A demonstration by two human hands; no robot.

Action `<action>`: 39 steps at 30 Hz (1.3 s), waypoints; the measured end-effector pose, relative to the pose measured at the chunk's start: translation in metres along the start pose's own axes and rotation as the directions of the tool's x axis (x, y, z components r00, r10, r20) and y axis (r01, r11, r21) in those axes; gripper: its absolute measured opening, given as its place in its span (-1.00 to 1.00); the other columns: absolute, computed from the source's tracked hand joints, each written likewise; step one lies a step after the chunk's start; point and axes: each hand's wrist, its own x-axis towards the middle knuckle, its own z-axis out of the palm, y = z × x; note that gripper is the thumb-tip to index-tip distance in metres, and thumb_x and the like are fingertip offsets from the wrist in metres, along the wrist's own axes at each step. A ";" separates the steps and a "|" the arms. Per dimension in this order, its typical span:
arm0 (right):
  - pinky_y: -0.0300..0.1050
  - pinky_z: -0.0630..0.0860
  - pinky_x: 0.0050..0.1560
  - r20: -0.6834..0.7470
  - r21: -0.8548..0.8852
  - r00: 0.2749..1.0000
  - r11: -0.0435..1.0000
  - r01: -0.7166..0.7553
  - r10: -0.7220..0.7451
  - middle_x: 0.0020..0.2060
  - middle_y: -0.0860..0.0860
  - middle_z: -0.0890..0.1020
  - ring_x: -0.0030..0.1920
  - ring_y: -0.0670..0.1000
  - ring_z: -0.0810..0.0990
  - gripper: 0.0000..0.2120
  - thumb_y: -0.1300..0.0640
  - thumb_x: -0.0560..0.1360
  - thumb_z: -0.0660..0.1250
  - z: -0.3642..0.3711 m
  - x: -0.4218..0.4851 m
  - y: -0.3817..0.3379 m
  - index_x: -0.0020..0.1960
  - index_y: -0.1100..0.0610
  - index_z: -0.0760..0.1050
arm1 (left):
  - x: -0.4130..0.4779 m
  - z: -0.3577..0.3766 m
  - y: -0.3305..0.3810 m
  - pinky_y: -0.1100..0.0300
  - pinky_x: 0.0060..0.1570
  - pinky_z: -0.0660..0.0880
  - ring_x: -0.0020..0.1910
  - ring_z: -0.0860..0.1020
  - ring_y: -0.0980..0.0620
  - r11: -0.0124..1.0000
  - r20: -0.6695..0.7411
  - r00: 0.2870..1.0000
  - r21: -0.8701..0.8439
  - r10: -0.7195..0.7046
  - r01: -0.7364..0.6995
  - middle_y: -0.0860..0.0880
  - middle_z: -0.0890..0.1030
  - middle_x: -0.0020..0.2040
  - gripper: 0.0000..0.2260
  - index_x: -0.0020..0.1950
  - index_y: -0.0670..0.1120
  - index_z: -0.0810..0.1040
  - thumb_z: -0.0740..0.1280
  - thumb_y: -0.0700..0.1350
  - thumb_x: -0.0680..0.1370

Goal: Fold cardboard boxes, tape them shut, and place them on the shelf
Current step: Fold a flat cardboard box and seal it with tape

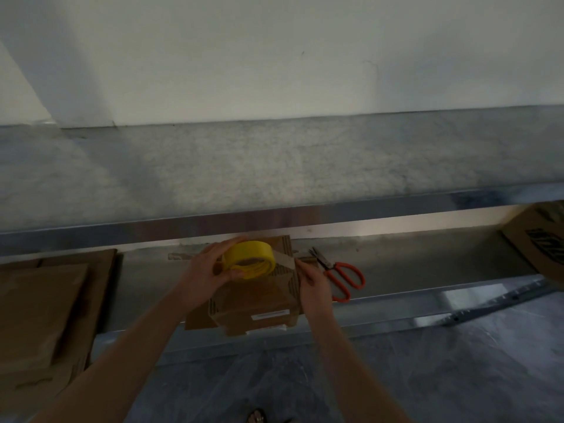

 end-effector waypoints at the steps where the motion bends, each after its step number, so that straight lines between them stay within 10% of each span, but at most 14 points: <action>1: -0.07 0.55 0.23 0.045 -0.003 0.999 1.000 -0.003 0.003 0.13 -0.06 0.61 0.15 -0.05 0.60 -0.66 0.31 0.61 0.19 -0.003 0.002 0.000 0.21 -0.03 0.58 | 0.000 0.000 0.000 0.06 0.22 0.47 0.23 0.45 0.07 1.000 0.001 1.000 -0.005 -0.004 0.004 0.09 0.44 0.27 -0.42 0.31 0.50 0.26 0.41 0.09 0.40; 8: 0.00 0.56 0.22 0.084 0.010 0.992 0.996 -0.093 0.092 0.06 -0.05 0.67 0.10 -0.05 0.63 -0.76 0.23 0.59 0.30 -0.009 0.014 -0.005 0.12 -0.10 0.55 | 0.000 -0.001 -0.002 0.07 0.21 0.49 0.23 0.45 0.09 1.000 0.011 1.000 -0.003 -0.029 0.029 0.07 0.45 0.29 -0.45 0.31 0.45 0.29 0.42 0.11 0.41; 12: -0.31 0.52 0.11 -0.061 -0.148 0.997 0.988 0.042 -0.052 0.00 -0.11 0.69 0.03 -0.15 0.62 -0.78 0.22 0.56 0.34 -0.012 0.003 -0.005 0.14 0.02 0.64 | 0.001 0.001 -0.002 0.14 0.20 0.46 0.23 0.45 0.07 0.999 -0.002 0.999 0.010 -0.033 0.033 0.06 0.44 0.30 -0.45 0.32 0.37 0.30 0.44 0.04 0.43; 18: -0.14 0.54 0.23 0.161 -0.004 0.981 0.994 0.106 -0.104 0.14 -0.17 0.60 0.19 -0.14 0.57 -0.69 0.07 0.60 0.31 -0.017 -0.009 -0.015 0.28 -0.20 0.44 | -0.002 0.002 0.008 0.14 0.16 0.48 0.18 0.47 0.11 0.997 0.086 0.994 -0.042 -0.060 0.064 0.09 0.43 0.28 -0.52 0.30 0.36 0.26 0.35 0.15 0.44; 23: 0.03 0.29 0.46 0.479 -0.459 0.868 0.805 0.376 -0.133 0.51 -0.11 0.21 0.47 -0.05 0.21 -0.21 -0.39 0.35 0.37 -0.028 0.009 -0.025 0.50 -0.31 0.16 | -0.002 -0.003 0.013 0.22 0.09 0.51 0.18 0.48 0.12 0.991 0.116 0.988 -0.073 -0.102 0.111 0.13 0.44 0.24 -0.55 0.32 0.36 0.27 0.31 0.13 0.47; 39: 0.09 0.40 0.41 0.617 -0.415 0.787 0.855 0.311 0.013 0.52 -0.07 0.21 0.49 0.00 0.27 0.03 -0.46 0.19 0.49 -0.034 0.030 -0.026 0.45 -0.51 -0.09 | -0.003 -0.014 0.008 0.18 0.18 0.49 0.21 0.47 0.16 0.991 0.085 0.990 -0.067 -0.112 0.118 0.19 0.44 0.28 -0.48 0.29 0.52 0.26 0.37 0.09 0.46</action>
